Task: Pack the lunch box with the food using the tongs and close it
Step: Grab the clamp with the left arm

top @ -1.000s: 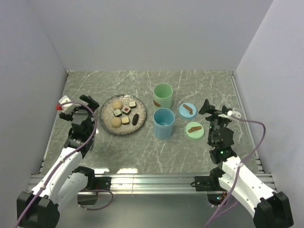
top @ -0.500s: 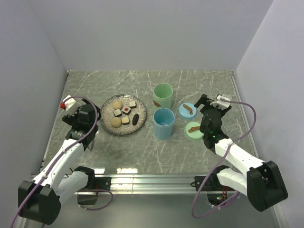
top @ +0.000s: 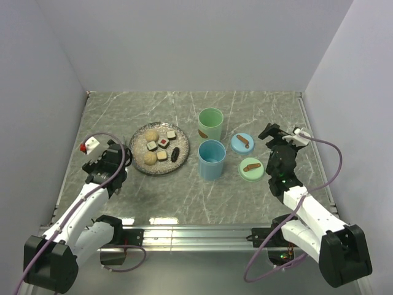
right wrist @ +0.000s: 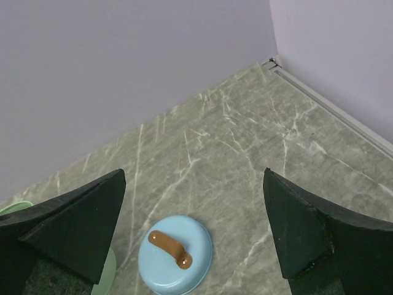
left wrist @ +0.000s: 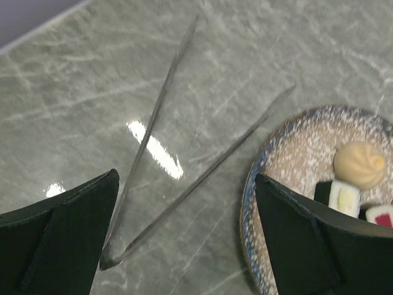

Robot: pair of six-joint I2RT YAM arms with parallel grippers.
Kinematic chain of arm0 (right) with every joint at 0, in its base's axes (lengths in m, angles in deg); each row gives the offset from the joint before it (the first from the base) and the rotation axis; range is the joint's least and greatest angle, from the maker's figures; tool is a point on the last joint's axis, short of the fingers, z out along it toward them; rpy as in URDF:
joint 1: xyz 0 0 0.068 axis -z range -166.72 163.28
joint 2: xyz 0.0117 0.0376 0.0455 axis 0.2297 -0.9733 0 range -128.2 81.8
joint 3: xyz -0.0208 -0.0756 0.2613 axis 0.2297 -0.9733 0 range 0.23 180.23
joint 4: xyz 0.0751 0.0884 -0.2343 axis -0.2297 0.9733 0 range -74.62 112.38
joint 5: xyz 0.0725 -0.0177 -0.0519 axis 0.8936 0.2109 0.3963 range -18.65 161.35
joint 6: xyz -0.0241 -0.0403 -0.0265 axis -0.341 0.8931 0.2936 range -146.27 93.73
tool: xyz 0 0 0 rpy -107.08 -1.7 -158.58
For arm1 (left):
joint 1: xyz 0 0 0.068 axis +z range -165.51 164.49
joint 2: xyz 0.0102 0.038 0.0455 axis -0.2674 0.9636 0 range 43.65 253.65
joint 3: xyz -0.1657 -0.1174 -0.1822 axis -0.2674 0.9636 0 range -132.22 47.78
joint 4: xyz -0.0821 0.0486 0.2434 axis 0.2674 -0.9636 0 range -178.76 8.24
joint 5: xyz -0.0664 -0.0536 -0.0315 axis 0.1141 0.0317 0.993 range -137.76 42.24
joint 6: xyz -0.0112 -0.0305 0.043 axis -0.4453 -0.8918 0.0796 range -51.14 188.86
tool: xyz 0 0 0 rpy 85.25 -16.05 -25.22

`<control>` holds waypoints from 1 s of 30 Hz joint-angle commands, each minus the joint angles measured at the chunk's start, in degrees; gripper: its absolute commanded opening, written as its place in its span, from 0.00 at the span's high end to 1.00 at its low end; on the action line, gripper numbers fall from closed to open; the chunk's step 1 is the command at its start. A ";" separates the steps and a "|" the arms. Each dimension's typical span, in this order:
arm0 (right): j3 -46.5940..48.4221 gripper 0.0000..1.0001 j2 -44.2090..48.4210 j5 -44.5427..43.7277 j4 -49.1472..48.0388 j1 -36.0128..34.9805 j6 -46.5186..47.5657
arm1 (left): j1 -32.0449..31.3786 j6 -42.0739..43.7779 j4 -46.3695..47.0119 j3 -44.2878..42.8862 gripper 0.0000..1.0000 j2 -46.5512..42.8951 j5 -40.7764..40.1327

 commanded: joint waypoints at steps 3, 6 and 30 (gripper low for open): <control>-1.07 0.00 2.78 1.82 -0.07 0.72 -2.27 | 0.02 -3.40 -2.31 -0.20 0.01 -1.01 7.64; -1.43 0.00 3.30 2.78 -0.33 0.89 -2.89 | 0.02 -5.41 -4.76 -1.17 0.00 2.05 13.71; -5.03 0.00 7.26 2.43 -1.04 1.16 -4.29 | 1.16 -12.28 -1.78 2.78 0.16 14.20 14.25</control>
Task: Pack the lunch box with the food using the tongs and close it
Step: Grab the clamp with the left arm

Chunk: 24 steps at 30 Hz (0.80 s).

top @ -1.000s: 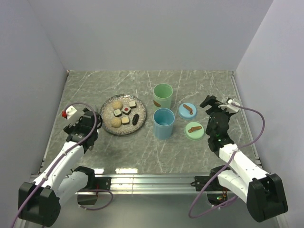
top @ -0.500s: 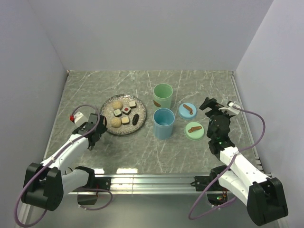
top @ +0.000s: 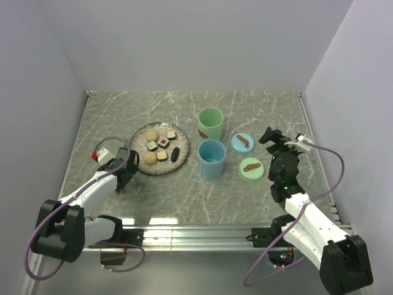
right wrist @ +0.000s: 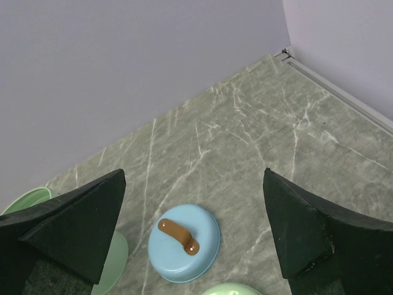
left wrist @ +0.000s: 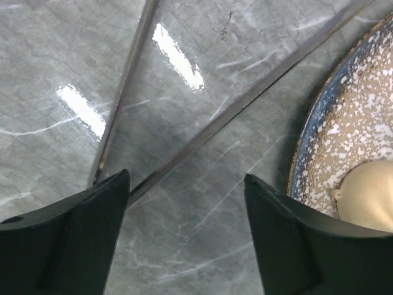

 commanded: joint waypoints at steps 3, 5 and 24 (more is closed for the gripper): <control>-1.27 0.00 2.50 -0.98 -1.60 0.50 -0.62 | 2.54 1.16 1.21 -0.06 0.25 -0.91 0.12; -1.62 0.00 2.76 -1.15 -1.78 0.50 -0.71 | 2.99 1.44 1.56 0.20 0.36 -1.17 0.83; -2.94 0.00 5.05 -1.07 -2.13 0.50 -1.06 | 8.88 9.43 9.20 -5.32 0.91 7.61 5.67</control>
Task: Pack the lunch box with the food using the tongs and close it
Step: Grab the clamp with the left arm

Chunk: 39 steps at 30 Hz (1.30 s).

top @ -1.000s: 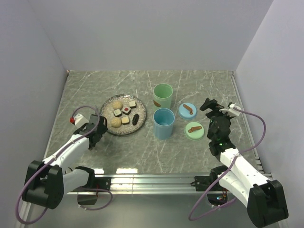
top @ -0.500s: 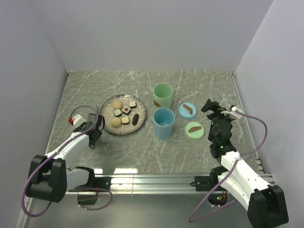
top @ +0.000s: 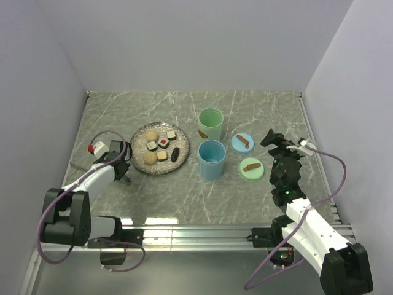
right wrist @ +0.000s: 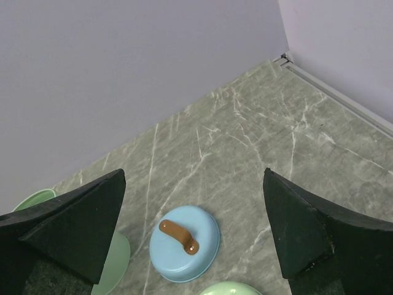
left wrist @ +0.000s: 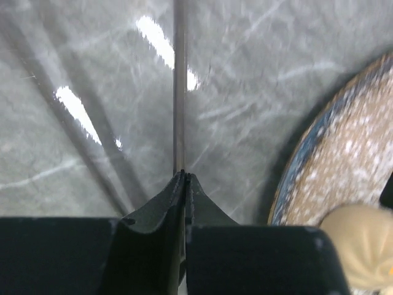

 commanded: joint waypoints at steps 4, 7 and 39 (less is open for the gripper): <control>0.07 0.00 -0.05 -0.10 -2.13 0.26 -1.02 | 1.95 6.41 2.94 -7.47 0.93 6.08 -3.99; 0.42 0.00 -1.01 0.69 -2.48 0.35 -1.19 | 2.74 10.89 1.97 -13.00 0.94 10.38 -7.07; -0.19 0.00 -2.86 2.62 -4.42 0.35 -1.37 | 11.54 37.53 13.22 -46.07 1.00 43.10 14.55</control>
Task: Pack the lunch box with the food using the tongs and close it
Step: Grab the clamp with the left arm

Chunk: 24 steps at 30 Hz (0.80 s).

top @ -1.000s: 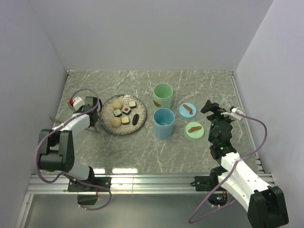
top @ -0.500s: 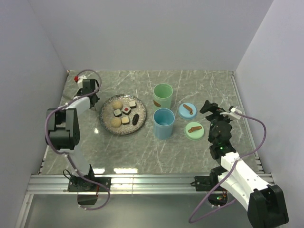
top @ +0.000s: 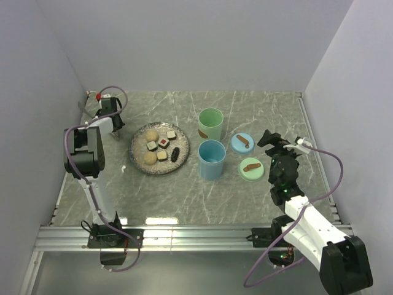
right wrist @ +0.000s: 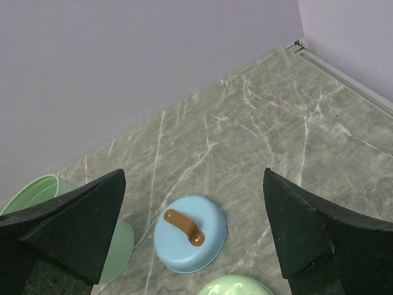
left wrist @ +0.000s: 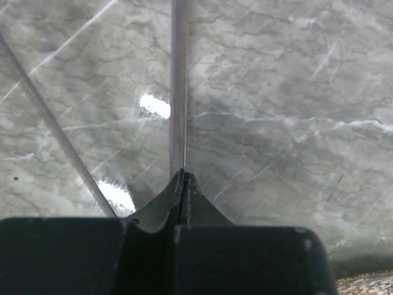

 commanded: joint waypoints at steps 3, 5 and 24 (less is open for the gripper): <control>0.31 0.00 0.22 0.02 -2.78 0.26 -0.50 | -0.01 -0.74 -1.82 0.98 0.94 -2.99 1.80; 0.23 0.00 0.13 0.11 -2.69 0.35 -0.50 | -0.09 -2.32 -2.43 1.86 0.86 -4.48 1.80; 1.98 0.00 -3.91 3.36 -3.57 0.35 0.29 | -2.99 -26.57 -6.97 6.37 0.50 -13.12 -22.27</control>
